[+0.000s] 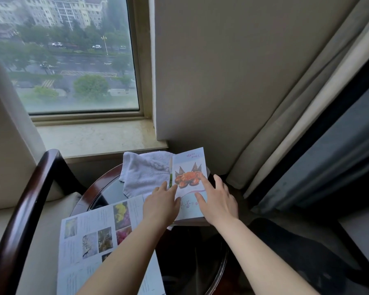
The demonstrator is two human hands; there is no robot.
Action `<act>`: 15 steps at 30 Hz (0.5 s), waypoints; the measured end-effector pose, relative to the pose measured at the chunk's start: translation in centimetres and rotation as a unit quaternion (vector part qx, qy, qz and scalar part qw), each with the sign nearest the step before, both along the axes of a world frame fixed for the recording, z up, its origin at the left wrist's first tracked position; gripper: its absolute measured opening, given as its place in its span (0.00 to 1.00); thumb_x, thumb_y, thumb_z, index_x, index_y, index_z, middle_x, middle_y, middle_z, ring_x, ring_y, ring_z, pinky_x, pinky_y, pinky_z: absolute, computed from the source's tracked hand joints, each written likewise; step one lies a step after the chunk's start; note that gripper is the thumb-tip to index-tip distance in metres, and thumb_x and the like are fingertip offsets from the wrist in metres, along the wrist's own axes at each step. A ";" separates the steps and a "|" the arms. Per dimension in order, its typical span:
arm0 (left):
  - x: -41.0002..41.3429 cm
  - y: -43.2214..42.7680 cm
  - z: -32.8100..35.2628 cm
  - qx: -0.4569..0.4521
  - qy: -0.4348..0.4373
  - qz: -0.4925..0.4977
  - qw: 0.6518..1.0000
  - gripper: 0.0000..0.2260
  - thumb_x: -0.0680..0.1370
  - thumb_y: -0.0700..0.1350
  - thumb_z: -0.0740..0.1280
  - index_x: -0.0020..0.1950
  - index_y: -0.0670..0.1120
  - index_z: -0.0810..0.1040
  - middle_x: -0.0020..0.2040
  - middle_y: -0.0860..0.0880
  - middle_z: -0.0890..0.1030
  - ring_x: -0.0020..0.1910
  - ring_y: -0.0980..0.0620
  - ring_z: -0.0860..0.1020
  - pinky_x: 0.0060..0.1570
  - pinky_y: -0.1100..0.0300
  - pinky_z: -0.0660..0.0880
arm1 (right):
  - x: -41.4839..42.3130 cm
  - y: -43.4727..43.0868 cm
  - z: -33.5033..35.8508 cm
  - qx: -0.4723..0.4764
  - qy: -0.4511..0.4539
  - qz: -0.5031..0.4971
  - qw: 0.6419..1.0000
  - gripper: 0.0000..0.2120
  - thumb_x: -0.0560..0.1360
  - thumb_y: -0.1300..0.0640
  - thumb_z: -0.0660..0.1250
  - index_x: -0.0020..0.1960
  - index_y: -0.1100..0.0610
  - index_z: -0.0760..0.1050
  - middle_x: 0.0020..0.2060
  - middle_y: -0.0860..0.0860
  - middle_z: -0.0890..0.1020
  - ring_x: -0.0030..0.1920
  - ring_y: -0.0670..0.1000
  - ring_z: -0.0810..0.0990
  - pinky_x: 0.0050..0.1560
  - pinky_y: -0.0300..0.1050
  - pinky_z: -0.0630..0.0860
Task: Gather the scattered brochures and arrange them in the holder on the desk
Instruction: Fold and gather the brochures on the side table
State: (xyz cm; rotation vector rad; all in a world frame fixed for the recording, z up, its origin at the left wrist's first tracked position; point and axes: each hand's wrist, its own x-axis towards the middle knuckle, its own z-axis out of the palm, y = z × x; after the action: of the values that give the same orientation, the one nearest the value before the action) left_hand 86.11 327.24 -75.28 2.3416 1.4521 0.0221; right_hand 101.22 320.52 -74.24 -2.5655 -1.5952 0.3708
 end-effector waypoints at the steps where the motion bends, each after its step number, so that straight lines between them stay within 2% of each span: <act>1: -0.2 0.0 0.2 0.001 -0.001 0.000 1.000 0.22 0.80 0.55 0.56 0.73 0.54 0.64 0.72 0.48 0.67 0.67 0.46 0.69 0.57 0.49 0.73 | -0.1 0.0 0.1 0.003 -0.005 0.002 1.000 0.30 0.78 0.37 0.53 0.76 0.40 0.48 0.77 0.53 0.54 0.76 0.57 0.58 0.68 0.56 0.67; 5: -3.1 0.2 1.8 0.019 0.023 -0.018 0.999 0.21 0.80 0.55 0.56 0.73 0.54 0.64 0.73 0.47 0.66 0.67 0.44 0.70 0.56 0.49 0.73 | -1.6 -1.0 1.1 0.020 -0.037 0.020 0.999 0.29 0.79 0.40 0.52 0.77 0.43 0.49 0.78 0.54 0.52 0.78 0.56 0.50 0.73 0.56 0.57; 9: -9.4 0.6 4.0 0.024 0.069 0.002 0.997 0.22 0.80 0.54 0.56 0.73 0.53 0.63 0.73 0.46 0.66 0.68 0.43 0.69 0.58 0.48 0.73 | -7.1 -2.7 2.3 0.014 -0.046 0.112 0.993 0.29 0.79 0.45 0.54 0.78 0.45 0.50 0.79 0.54 0.49 0.79 0.54 0.43 0.75 0.59 0.49; 11: -13.2 0.4 4.3 0.003 0.086 0.043 0.995 0.22 0.79 0.54 0.57 0.73 0.53 0.64 0.69 0.46 0.69 0.66 0.43 0.71 0.57 0.49 0.72 | -10.7 -3.3 2.5 -0.003 -0.027 0.184 0.983 0.28 0.79 0.48 0.55 0.77 0.46 0.51 0.78 0.55 0.51 0.79 0.55 0.46 0.74 0.59 0.51; 15: -20.0 -1.5 2.9 -0.047 0.129 0.066 0.988 0.23 0.79 0.57 0.58 0.72 0.50 0.65 0.68 0.47 0.70 0.65 0.44 0.72 0.58 0.49 0.74 | -16.5 -4.6 1.5 -0.077 -0.020 0.310 0.947 0.27 0.79 0.49 0.57 0.76 0.47 0.53 0.74 0.56 0.60 0.74 0.58 0.58 0.67 0.57 0.64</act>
State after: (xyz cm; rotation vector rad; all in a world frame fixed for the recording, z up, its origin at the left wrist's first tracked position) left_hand 66.15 325.76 -72.43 2.2330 1.6884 -0.3188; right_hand 84.76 315.92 -72.70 -2.1049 -2.4573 0.5059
